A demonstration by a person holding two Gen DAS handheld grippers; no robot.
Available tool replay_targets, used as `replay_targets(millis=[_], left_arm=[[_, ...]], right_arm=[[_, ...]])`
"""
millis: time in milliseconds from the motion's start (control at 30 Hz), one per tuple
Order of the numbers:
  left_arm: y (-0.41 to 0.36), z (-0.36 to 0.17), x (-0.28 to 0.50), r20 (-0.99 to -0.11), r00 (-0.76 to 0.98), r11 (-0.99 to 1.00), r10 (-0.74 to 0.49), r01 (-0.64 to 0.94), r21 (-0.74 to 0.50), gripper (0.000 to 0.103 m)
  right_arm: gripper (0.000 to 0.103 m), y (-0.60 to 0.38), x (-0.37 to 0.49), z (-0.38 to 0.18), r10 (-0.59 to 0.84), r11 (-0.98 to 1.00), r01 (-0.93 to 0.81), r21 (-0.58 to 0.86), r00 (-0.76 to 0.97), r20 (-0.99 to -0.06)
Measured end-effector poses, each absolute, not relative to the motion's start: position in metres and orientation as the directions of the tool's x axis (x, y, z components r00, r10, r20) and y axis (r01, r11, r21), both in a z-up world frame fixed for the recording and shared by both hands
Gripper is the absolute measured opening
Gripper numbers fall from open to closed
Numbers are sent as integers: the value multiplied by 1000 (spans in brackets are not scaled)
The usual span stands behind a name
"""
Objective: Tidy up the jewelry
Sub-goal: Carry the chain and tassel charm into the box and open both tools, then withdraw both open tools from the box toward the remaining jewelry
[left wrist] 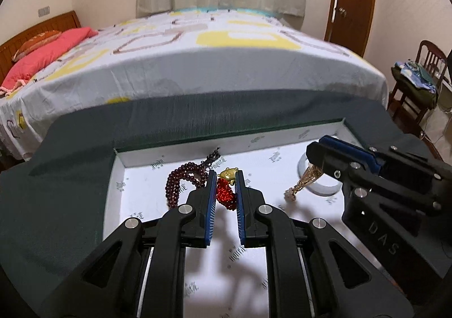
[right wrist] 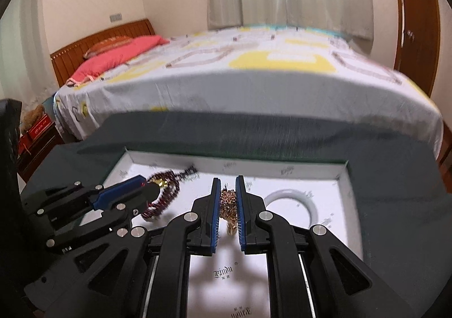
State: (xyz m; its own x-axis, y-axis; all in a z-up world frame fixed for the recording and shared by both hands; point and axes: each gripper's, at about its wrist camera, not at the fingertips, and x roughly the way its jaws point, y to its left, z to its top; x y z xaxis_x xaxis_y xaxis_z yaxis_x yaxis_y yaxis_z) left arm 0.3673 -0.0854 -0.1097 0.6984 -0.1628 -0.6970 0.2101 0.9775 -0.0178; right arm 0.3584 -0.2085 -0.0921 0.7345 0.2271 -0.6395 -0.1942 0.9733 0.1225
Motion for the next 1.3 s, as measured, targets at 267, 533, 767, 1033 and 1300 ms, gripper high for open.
replay_targets(millis=[267,533,767,1033,1300], left_arm=[[-78,-134,387,-771,616,981,-161,182,-60,14],[-70,-136,390,-774,610,983,-169,160,-88,34],[-64,-133,389,-765,623,986,-164,136,-101,51],[-57,-104,359,-701,695,986,-158,152,-72,68],[-48,-80,314,-648,745,985,-158,164,-52,78]], right_arm=[[11,-207,375,-109,204,977,-190,100,682,-702],[24,-207,383,-115,191,980,-171,102,663,-724],[48,-215,379,-110,168,985,-144,95,685,-709],[64,-225,352,-90,153,988,-121,94,733,-663],[73,-238,303,-66,124,992,-104,69,781,-612]])
